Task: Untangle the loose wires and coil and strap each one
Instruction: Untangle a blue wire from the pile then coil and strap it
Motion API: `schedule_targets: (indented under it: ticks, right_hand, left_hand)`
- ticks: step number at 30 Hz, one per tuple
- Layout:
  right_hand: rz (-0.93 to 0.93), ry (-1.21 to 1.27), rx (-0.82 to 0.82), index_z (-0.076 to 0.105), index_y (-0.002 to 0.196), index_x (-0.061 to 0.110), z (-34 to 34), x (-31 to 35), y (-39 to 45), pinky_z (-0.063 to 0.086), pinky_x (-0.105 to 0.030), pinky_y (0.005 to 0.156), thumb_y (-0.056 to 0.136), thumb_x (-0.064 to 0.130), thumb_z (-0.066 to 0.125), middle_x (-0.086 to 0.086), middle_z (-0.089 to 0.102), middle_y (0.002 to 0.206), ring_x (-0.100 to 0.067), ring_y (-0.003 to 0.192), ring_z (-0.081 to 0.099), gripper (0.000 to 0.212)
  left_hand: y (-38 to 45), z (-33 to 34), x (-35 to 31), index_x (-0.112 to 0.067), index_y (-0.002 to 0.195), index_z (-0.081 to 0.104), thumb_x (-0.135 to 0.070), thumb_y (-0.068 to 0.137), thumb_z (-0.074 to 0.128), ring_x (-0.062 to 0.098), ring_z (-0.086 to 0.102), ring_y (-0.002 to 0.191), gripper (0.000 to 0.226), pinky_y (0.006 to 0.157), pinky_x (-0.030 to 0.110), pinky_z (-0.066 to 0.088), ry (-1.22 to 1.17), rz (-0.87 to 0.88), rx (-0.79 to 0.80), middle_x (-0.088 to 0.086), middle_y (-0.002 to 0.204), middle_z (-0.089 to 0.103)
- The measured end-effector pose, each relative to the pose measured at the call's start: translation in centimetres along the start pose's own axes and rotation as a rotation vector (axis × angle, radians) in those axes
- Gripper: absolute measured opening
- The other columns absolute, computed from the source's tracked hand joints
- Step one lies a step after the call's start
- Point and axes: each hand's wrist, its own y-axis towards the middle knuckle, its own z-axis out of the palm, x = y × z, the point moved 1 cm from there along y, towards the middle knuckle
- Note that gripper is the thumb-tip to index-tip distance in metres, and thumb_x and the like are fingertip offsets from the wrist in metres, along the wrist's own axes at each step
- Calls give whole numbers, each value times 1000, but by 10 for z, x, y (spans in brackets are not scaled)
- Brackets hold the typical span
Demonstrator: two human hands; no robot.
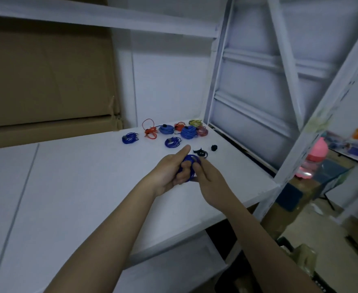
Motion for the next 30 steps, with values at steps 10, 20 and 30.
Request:
schedule_targets:
  ticks: [10,20,30]
  right_hand:
    - [90,-89,41,44,76,19,-68,-96,119,39,-20,67,104,13,29,5,49,73,2,65,46,32]
    - [-64,-81,262,54,95,20,-112,-127,168,42,-15,75,102,16,31,5,57,90,3,79,53,24]
    - [-362,-326,316,52,110,5,-118,-118,190,43,-39,78,98,23,29,-9,55,104,-23,89,54,32]
  left_hand:
    - [143,10,0,-19,52,69,-43,99,44,4,61,51,58,56,10,45,301,7,-142,-1,54,66]
    - [178,9,-9,1,105,64,-15,101,42,20,64,93,28,85,22,53,144,-60,31,15,100,68]
    - [173,22,-3,-2,95,62,-18,102,41,7,61,83,27,80,15,48,361,153,-316,5,87,65]
